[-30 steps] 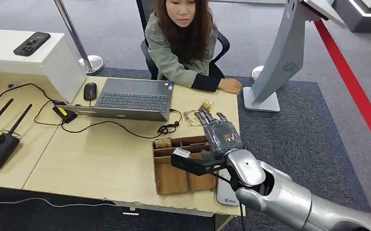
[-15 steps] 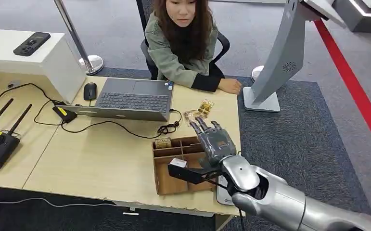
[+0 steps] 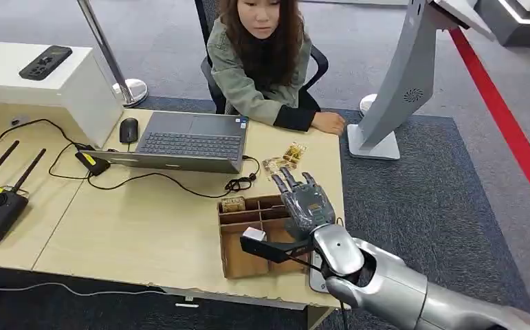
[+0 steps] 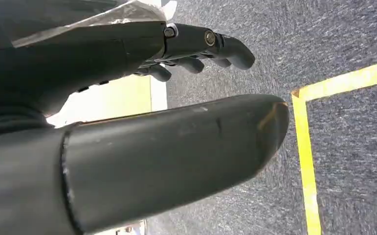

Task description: Pass the card to the sensor for recognition and then transmit it.

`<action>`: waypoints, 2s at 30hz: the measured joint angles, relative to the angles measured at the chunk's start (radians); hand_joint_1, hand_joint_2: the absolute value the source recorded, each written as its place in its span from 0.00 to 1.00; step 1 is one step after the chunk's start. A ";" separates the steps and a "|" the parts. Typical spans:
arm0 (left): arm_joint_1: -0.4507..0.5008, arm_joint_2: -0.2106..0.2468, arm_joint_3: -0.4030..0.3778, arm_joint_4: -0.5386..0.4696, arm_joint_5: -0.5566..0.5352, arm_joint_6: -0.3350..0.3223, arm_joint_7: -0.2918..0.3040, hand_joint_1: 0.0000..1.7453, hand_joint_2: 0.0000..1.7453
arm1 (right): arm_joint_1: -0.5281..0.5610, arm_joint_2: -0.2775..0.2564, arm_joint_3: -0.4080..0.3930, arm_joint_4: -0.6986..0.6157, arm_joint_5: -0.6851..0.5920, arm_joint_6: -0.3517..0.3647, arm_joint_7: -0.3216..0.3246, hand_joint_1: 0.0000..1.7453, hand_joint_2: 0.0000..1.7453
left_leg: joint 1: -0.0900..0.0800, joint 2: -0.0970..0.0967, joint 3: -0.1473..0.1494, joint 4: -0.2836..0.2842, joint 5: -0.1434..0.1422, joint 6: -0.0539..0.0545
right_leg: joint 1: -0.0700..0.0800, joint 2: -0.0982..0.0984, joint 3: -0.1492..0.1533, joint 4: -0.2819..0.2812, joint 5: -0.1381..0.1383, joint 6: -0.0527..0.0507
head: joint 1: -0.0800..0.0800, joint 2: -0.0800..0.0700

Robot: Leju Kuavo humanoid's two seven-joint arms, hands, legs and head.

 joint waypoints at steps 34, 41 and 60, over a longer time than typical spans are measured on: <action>0.000 -0.002 0.008 0.000 0.000 0.001 0.002 0.00 0.00 | 0.000 0.010 -0.025 0.051 0.071 -0.006 0.021 0.24 1.00 | 0.000 0.000 0.000 0.000 0.000 0.000 | 0.000 0.000 0.000 0.000 0.000 0.000 | 0.000 0.000; 0.000 -0.002 0.010 0.000 0.001 0.002 0.002 0.00 0.00 | 0.000 0.013 -0.029 0.056 0.071 -0.005 0.021 0.29 1.00 | 0.000 0.000 0.000 0.000 0.000 0.000 | 0.000 0.000 0.000 0.000 0.000 0.000 | 0.000 0.000; 0.001 -0.005 0.019 0.000 0.007 0.009 0.002 0.00 0.00 | 0.000 0.019 -0.029 0.062 0.063 0.018 0.018 0.33 1.00 | 0.000 0.000 0.000 0.000 0.000 0.000 | 0.000 0.000 0.000 0.000 0.000 0.000 | 0.000 0.000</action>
